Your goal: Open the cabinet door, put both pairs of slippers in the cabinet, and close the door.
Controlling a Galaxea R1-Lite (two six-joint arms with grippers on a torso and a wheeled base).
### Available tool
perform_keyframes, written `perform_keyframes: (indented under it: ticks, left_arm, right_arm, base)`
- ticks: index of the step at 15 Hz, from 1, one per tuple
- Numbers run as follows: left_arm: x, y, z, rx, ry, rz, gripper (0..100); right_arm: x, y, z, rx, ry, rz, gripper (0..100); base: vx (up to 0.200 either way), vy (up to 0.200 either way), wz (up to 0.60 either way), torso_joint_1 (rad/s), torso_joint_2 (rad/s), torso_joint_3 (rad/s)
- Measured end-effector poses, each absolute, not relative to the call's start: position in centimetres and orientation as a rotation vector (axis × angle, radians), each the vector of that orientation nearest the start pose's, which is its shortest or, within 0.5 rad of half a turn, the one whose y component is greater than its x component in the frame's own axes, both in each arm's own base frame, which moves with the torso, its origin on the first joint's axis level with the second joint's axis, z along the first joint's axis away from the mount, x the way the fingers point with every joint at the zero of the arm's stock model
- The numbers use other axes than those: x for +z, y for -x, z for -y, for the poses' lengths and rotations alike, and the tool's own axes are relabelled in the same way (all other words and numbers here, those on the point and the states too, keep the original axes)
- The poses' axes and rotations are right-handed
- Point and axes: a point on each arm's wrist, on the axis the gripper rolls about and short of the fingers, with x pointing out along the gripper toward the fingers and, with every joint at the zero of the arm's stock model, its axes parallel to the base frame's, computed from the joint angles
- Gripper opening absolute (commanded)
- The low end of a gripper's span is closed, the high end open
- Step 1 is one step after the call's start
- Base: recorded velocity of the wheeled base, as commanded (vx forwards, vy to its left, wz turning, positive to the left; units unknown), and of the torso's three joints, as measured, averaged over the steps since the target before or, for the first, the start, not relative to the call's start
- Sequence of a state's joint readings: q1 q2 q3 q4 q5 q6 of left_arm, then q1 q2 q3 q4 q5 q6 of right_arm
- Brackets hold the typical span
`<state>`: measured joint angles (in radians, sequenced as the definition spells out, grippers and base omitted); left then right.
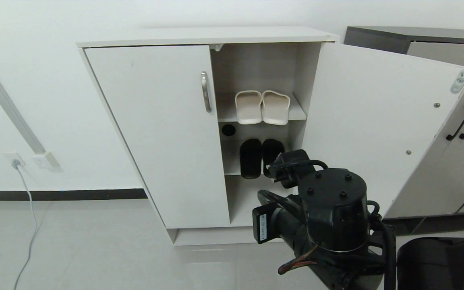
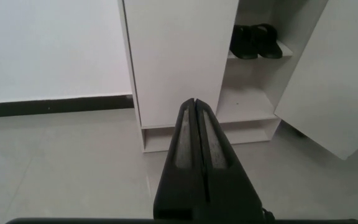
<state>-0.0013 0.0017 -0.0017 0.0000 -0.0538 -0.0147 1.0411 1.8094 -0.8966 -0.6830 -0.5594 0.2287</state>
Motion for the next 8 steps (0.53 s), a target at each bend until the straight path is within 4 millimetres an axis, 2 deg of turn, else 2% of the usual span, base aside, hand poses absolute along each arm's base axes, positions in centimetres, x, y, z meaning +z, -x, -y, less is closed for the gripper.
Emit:
perform_keyframes:
  ticks: [8]
  left_arm:
    - [7.6, 2.28, 0.12, -0.055, 0.017, 0.0, 0]
  right_arm:
    - [16.57, -18.47, -27.82, 0.437, -0.021, -0.238, 0]
  base:
    - [0.0, 0.0, 0.0, 0.0, 0.0, 0.0]
